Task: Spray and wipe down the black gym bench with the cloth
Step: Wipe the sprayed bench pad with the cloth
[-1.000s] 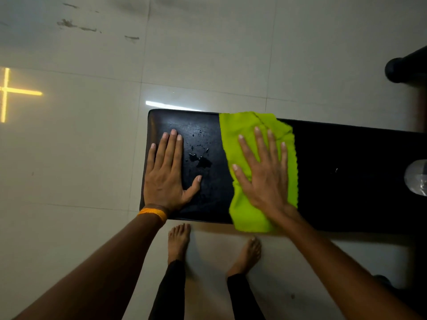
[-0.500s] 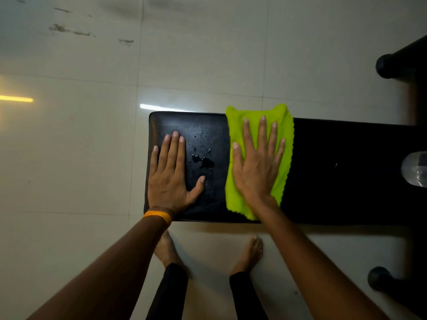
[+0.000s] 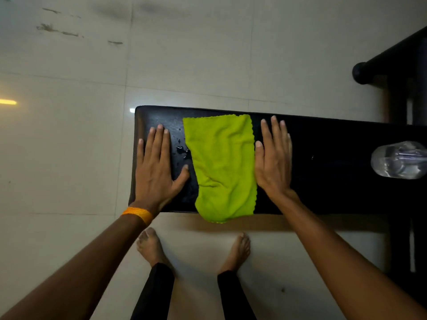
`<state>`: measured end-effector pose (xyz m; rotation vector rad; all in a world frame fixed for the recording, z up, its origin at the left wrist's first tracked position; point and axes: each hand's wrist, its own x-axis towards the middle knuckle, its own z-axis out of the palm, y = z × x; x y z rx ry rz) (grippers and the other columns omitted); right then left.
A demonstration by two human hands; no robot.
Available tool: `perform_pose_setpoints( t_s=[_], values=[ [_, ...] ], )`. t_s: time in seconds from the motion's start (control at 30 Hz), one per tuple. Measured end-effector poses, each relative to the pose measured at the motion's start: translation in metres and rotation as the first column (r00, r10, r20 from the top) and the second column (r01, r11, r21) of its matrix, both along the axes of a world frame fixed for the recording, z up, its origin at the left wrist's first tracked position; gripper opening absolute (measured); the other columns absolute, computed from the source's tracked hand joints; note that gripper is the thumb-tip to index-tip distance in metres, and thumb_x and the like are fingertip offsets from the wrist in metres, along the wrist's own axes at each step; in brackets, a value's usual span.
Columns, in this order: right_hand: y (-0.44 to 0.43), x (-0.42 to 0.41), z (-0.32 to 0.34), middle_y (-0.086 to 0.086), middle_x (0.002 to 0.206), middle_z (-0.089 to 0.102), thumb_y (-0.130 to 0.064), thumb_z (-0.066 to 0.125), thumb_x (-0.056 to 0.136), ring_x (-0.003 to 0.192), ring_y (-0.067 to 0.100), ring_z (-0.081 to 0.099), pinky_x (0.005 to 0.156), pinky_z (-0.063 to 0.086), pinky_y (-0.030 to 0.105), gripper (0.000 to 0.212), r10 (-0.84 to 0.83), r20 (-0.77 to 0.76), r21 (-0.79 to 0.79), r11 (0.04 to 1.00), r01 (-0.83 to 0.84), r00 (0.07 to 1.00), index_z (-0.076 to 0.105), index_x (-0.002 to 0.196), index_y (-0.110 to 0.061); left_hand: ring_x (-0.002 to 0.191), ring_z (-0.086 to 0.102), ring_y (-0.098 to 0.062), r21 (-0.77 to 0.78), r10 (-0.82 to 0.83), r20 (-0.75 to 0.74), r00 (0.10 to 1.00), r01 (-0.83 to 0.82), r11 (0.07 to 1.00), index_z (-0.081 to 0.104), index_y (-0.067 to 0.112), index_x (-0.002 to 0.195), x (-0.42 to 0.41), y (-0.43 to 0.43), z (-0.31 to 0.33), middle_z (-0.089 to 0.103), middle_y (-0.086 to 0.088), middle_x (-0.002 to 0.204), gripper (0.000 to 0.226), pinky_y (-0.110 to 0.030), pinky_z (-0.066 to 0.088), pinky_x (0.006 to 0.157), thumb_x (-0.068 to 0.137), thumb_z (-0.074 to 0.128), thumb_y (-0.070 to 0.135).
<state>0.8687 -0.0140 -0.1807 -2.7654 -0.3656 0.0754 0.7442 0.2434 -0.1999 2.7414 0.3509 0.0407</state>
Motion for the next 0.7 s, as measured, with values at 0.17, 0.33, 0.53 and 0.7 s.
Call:
perform_pose_setpoints(
  t_s=[0.17, 0.33, 0.53, 0.7],
  values=[
    [-0.004, 0.001, -0.017, 0.008, 0.169, 0.021, -0.029, 0.034, 0.107, 0.158, 0.026, 0.015, 0.128, 0.015, 0.048, 0.055, 0.037, 0.043, -0.124, 0.992, -0.031, 0.998, 0.028, 0.160, -0.016, 0.160, 0.012, -0.034, -0.091, 0.011, 0.045, 0.999, -0.007, 0.996, 0.024, 0.001, 0.162, 0.034, -0.099, 0.036, 0.016, -0.019, 0.171, 0.077, -0.052, 0.007, 0.131, 0.097, 0.039, 0.040],
    [-0.011, 0.002, -0.021, 0.008, 0.168, 0.024, -0.033, 0.033, 0.105, 0.157, 0.026, 0.018, 0.127, 0.017, 0.048, 0.057, 0.067, 0.083, -0.111, 0.992, -0.058, 0.994, 0.030, 0.159, -0.016, 0.162, 0.003, -0.029, 0.052, -0.092, -0.160, 0.983, 0.101, 0.993, 0.013, 0.011, 0.166, 0.066, -0.129, 0.006, 0.007, -0.008, 0.175, 0.078, -0.059, 0.004, 0.129, 0.104, 0.030, 0.056],
    [-0.010, 0.001, -0.019, 0.010, 0.168, 0.023, -0.039, 0.038, 0.103, 0.157, 0.029, 0.018, 0.127, 0.015, 0.047, 0.061, 0.067, 0.101, -0.135, 0.989, -0.053, 0.993, 0.030, 0.159, -0.016, 0.162, -0.001, -0.034, 0.174, -0.024, -0.157, 0.987, 0.052, 0.983, 0.009, 0.019, 0.167, 0.063, -0.058, -0.001, 0.002, -0.008, 0.175, 0.080, -0.061, -0.001, 0.128, 0.103, 0.023, 0.065],
    [-0.010, 0.001, -0.021, 0.010, 0.168, 0.025, -0.039, 0.039, 0.103, 0.156, 0.030, 0.020, 0.127, 0.017, 0.048, 0.061, 0.064, 0.129, -0.143, 0.989, -0.045, 0.990, 0.032, 0.159, -0.015, 0.162, 0.009, -0.031, 0.177, -0.231, -0.115, 0.966, 0.249, 0.952, 0.019, 0.023, 0.166, 0.044, -0.044, -0.002, 0.014, -0.004, 0.175, 0.078, -0.066, 0.013, 0.125, 0.102, 0.028, 0.066]
  ],
)
